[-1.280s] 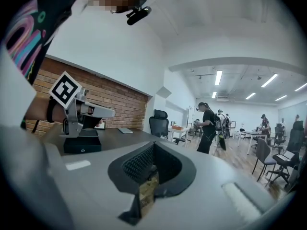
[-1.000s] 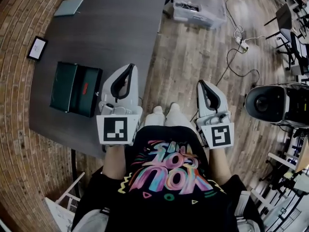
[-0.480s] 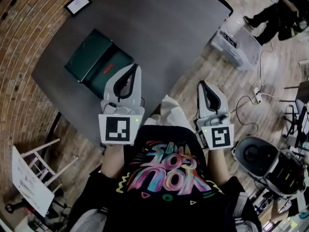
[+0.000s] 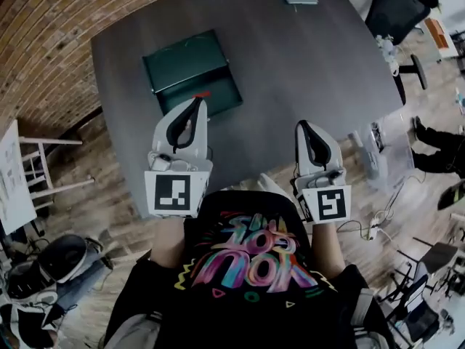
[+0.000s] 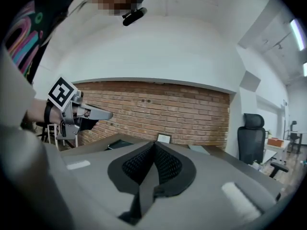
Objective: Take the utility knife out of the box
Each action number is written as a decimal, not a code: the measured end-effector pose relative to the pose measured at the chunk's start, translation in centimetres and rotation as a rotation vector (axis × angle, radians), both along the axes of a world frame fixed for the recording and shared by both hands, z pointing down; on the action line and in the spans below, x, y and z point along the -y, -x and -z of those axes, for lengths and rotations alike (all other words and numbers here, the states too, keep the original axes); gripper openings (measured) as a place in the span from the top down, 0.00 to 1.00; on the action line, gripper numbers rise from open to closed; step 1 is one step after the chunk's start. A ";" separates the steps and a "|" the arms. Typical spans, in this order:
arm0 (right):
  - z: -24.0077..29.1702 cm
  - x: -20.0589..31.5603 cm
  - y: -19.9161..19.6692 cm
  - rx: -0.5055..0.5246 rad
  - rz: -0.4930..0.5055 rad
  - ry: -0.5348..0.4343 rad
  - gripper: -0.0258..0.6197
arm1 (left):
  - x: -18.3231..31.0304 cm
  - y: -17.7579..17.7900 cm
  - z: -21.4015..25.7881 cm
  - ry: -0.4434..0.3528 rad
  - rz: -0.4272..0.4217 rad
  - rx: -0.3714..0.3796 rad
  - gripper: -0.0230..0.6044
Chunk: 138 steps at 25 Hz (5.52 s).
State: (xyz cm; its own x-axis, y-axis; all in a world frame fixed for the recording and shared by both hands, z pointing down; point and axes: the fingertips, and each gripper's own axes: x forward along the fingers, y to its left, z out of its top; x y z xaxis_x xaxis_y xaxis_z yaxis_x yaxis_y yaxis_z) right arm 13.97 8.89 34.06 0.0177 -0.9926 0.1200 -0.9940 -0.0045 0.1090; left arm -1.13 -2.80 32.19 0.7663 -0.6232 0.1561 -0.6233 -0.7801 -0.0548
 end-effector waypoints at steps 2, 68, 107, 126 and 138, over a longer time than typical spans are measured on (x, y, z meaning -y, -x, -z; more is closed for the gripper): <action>0.1 2.2 -0.5 0.000 0.080 0.000 0.96 | 0.9 0.4 0.2 0.000 0.076 0.003 0.96; -2.1 17.9 4.3 0.046 0.471 0.075 0.96 | 9.7 4.5 -8.4 0.095 0.148 0.329 0.77; -6.1 18.8 0.6 0.106 0.358 0.163 0.96 | 8.6 -1.3 -28.4 0.315 -0.380 0.912 0.68; -7.2 19.3 -0.4 0.126 0.339 0.201 0.96 | 8.4 -1.5 -29.1 0.473 -0.442 0.848 0.69; -7.1 19.1 0.0 0.117 0.335 0.202 0.96 | 7.4 -1.7 -29.1 0.415 -0.465 0.897 0.88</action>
State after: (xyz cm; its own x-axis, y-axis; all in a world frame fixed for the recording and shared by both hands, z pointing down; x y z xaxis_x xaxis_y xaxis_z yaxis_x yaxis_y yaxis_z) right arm 13.93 -10.25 41.16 -0.3276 -0.8976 0.2948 -0.9427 0.3313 -0.0390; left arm 0.56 -10.18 61.30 0.4156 -0.0720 0.9067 -0.1277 -0.9916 -0.0202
